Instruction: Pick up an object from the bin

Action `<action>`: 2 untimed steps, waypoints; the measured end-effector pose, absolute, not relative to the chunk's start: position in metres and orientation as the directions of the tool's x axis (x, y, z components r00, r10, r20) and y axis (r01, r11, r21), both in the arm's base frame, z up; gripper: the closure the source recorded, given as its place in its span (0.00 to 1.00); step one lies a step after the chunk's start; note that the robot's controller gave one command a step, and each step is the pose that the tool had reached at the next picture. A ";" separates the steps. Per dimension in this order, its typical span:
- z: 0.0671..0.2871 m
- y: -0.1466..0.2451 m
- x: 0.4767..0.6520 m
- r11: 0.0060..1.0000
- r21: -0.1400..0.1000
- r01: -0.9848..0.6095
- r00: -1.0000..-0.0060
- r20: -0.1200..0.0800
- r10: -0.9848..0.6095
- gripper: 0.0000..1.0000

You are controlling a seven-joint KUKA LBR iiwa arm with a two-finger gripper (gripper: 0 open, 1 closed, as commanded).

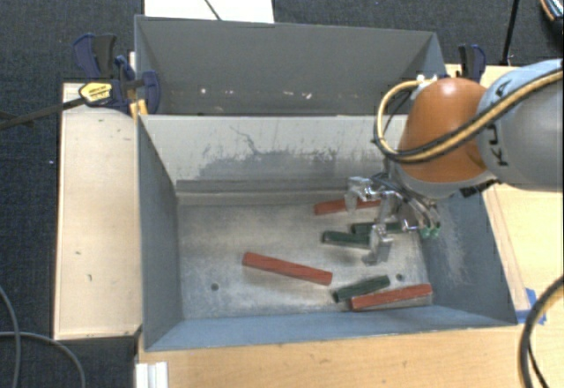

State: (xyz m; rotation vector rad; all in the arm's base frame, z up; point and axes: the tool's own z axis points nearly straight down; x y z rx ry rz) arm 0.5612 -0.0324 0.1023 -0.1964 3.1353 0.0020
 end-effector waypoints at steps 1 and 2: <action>0.102 -0.037 0.557 0.999 0.002 -0.042 -0.999 0.006 -0.042 0.00; 0.069 -0.033 0.553 1.000 0.002 -0.005 -1.000 0.001 -0.005 0.00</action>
Offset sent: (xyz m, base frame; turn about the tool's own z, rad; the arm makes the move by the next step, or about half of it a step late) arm -0.0044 -0.0052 -0.0005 0.0850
